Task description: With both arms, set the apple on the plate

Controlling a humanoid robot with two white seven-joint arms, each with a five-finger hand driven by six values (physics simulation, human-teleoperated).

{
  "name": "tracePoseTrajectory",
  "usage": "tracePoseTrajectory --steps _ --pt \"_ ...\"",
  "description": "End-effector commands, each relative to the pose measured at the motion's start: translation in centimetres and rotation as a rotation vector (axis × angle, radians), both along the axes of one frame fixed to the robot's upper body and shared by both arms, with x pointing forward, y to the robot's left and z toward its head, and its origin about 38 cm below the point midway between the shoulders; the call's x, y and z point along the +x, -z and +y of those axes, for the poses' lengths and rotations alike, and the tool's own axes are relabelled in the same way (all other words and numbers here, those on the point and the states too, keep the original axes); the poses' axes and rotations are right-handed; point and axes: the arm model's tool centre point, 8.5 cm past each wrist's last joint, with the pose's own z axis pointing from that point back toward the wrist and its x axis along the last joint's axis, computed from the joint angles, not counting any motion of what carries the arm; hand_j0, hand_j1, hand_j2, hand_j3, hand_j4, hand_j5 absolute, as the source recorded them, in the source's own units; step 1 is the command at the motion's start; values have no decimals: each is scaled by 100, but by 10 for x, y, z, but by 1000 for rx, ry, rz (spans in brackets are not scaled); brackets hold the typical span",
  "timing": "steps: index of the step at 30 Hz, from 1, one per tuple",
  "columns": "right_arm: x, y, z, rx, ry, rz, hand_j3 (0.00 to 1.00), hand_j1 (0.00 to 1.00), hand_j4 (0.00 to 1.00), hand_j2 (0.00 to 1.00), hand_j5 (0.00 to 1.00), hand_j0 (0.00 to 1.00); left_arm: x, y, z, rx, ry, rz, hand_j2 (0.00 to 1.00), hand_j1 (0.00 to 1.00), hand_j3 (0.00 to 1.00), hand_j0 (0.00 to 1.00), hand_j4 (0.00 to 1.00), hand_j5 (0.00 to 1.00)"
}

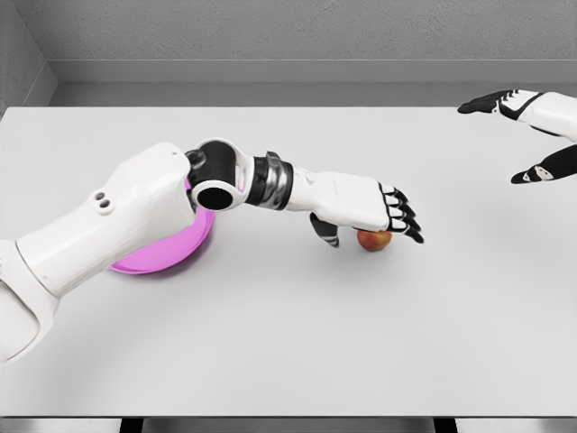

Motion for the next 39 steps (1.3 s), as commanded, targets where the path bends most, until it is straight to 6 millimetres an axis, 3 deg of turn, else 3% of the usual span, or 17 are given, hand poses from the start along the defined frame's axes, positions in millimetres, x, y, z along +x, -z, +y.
tracePoseTrajectory --steps 1,8,19,24,34,39 --pt "0 -1 0 0 2 0 100 100 100 100 100 100 2 2 -2 4 -10 4 100 100 100 100 100 100" --pt "0 -1 -1 -2 3 0 100 100 100 100 100 100 15 11 -8 42 -45 -12 100 100 100 100 100 100" --pt "0 1 0 -4 0 6 100 100 100 100 100 100 8 16 -27 62 -41 -21 98 98 98 98 98 98" --pt "0 2 0 -7 0 8 100 100 100 100 100 100 11 18 -24 71 -52 -19 90 90 90 90 90 90" --pt "-1 4 1 -10 -1 14 100 100 100 100 100 100 28 32 -10 122 -117 -7 89 89 89 89 89 89" --pt "-1 4 1 -10 -1 14 100 100 100 100 100 100 28 32 -13 124 -115 -10 89 89 89 89 89 89"
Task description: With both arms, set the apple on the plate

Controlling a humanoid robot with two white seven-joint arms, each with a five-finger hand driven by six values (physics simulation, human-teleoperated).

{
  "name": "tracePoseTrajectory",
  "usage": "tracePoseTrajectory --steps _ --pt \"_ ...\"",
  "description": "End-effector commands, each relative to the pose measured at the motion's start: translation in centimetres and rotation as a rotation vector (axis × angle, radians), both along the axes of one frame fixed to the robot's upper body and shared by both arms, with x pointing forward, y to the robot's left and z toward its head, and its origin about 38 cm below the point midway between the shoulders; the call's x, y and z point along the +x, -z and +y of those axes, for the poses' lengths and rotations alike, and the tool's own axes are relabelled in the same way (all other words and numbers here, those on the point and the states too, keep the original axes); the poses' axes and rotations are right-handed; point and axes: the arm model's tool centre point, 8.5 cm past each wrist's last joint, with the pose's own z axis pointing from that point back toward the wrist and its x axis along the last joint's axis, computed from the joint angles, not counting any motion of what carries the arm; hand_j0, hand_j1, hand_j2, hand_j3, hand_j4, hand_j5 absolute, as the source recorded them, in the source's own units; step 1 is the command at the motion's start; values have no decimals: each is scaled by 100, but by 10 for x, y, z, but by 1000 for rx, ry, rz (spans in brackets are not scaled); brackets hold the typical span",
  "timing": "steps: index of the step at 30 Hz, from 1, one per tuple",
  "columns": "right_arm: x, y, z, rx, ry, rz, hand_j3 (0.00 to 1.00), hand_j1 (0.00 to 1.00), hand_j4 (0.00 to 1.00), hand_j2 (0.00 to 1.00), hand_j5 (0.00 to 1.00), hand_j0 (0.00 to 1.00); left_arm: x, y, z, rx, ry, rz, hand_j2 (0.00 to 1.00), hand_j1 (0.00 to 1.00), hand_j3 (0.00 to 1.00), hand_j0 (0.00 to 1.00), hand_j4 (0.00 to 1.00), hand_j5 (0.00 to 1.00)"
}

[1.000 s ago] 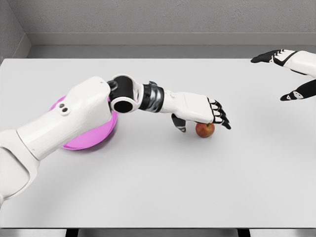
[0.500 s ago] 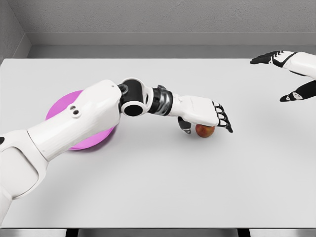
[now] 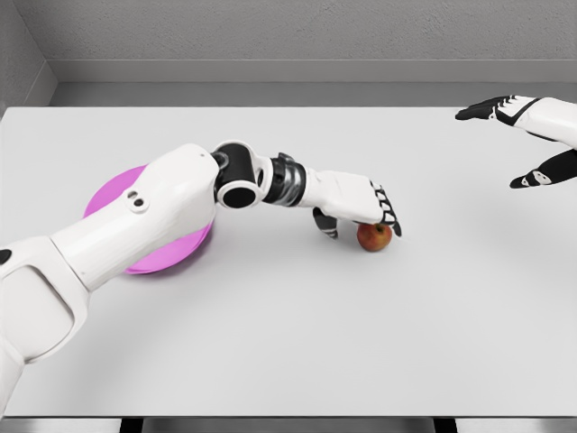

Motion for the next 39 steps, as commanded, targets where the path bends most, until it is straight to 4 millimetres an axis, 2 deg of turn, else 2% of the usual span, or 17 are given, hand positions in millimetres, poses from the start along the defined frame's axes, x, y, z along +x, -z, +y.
tracePoseTrajectory --steps 1,16,35,39 --pt "0 -1 0 7 2 1 100 100 100 100 100 100 -2 -1 -6 -7 6 6 89 89 89 89 89 89" --pt "0 0 0 5 2 4 100 100 100 100 100 100 -7 -1 -17 -7 28 2 87 87 87 87 87 87" --pt "0 0 -1 3 3 4 100 100 100 100 100 100 -9 8 -19 18 34 9 86 86 86 86 86 86" --pt "0 0 -1 3 3 4 100 100 100 100 100 100 -8 9 -18 31 35 -6 82 82 82 82 82 82"
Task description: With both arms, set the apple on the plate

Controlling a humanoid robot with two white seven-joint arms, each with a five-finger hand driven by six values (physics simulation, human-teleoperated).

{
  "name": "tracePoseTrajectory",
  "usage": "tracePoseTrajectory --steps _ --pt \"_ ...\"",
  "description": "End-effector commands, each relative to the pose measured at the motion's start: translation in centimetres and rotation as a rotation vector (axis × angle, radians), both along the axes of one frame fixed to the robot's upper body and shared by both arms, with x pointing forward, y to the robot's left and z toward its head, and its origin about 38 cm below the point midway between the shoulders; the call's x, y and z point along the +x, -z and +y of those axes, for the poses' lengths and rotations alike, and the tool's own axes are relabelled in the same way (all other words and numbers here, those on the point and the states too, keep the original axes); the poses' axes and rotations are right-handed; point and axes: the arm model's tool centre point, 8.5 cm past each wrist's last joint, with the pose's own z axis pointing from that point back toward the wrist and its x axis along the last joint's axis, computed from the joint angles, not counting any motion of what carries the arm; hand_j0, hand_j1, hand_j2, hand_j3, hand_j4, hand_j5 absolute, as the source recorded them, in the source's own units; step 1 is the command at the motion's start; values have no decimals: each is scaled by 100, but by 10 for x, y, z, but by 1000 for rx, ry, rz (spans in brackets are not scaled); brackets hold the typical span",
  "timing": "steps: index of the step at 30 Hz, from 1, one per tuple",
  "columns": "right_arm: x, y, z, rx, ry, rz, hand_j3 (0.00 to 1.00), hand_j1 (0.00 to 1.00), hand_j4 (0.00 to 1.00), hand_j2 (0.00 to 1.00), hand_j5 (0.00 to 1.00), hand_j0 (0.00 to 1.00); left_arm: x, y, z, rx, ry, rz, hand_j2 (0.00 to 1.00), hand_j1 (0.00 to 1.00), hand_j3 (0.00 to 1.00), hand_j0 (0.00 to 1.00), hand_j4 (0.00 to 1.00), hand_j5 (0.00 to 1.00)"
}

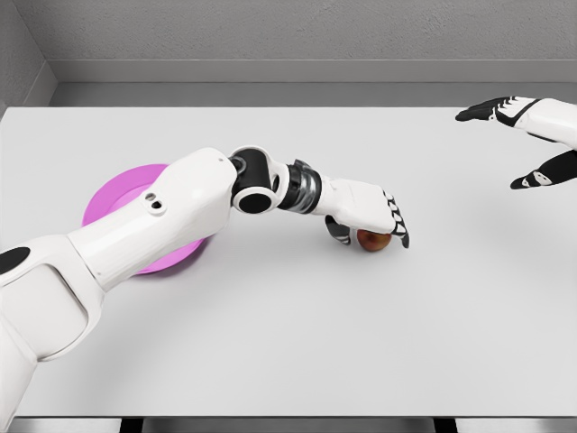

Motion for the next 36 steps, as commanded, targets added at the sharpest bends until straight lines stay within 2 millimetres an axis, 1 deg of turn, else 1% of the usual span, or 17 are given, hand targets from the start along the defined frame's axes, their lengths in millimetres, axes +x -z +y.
tracePoseTrajectory --steps 1,13,17,33,34,36 --pt "0 -1 0 6 3 1 100 100 100 100 100 100 0 0 -1 2 0 -7 81 81 81 81 81 81" --pt "0 -1 0 6 3 1 100 100 100 100 100 100 -2 -1 -5 1 8 -8 79 79 79 79 79 79" --pt "0 -1 0 6 3 1 100 100 100 100 100 100 -2 0 -6 4 11 -12 77 77 77 77 77 77" --pt "0 -2 -2 2 5 1 100 100 100 100 100 100 -5 4 -8 17 21 -13 77 77 77 77 77 77" --pt "0 -2 -2 2 5 1 100 100 100 100 100 100 -5 4 -7 20 20 -14 76 76 76 76 76 76" --pt "0 -2 -2 2 5 1 100 100 100 100 100 100 -6 6 -7 26 25 -13 70 70 70 70 70 70"
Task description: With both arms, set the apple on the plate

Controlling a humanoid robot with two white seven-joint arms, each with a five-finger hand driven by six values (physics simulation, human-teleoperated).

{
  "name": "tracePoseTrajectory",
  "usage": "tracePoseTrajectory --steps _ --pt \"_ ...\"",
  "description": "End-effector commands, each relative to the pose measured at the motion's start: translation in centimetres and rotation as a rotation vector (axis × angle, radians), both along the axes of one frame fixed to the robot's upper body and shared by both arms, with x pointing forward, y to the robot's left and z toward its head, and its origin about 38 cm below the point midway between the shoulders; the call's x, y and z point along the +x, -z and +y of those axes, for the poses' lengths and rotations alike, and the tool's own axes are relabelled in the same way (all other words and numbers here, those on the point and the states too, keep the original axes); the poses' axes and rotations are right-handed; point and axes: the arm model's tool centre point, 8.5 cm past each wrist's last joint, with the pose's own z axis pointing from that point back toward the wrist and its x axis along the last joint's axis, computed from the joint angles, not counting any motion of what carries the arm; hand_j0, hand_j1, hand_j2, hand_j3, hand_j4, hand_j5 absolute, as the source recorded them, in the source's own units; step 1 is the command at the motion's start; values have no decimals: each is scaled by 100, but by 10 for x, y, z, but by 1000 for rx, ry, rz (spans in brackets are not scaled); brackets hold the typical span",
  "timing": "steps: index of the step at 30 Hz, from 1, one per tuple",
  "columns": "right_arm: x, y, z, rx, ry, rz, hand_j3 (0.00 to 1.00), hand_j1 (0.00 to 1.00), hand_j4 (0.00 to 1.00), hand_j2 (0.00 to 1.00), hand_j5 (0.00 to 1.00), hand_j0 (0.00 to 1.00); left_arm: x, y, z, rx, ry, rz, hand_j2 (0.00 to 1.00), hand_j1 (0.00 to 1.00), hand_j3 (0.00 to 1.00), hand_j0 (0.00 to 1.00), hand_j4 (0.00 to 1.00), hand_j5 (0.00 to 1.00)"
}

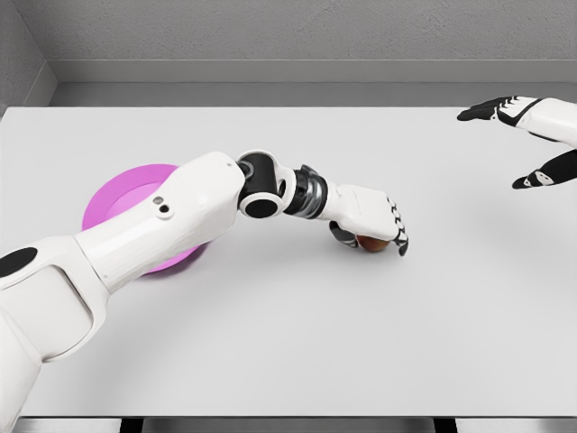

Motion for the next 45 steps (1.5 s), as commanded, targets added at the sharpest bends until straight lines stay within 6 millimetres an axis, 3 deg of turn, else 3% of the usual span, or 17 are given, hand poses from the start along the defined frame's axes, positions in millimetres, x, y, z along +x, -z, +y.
tracePoseTrajectory --steps 1,14,18,24,28,38,43,45 --pt "0 -1 0 7 2 2 100 100 100 100 100 100 -1 1 0 1 1 2 68 68 68 68 68 68" --pt "0 0 0 7 2 3 100 100 100 100 100 100 0 0 4 4 15 -1 52 52 52 52 52 52" --pt "0 -1 -1 5 3 2 100 100 100 100 100 100 -1 -4 4 2 37 -5 51 51 51 51 51 51" --pt "0 0 -1 5 3 3 100 100 100 100 100 100 12 -20 24 -14 15 -9 48 48 48 48 48 48" --pt "0 -1 0 7 2 2 100 100 100 100 100 100 27 -37 57 -62 -49 8 48 48 48 48 48 48" --pt "0 -1 -1 5 3 2 100 100 100 100 100 100 -4 -114 220 -111 -150 -85 44 44 44 44 44 44" --pt "-1 -3 -3 -1 7 0 100 100 100 100 100 100 2 -121 284 -63 -293 -104 44 44 44 44 44 44" --pt "-1 -3 -3 -1 7 0 100 100 100 100 100 100 9 -108 297 -47 -341 -80 44 44 44 44 44 44"
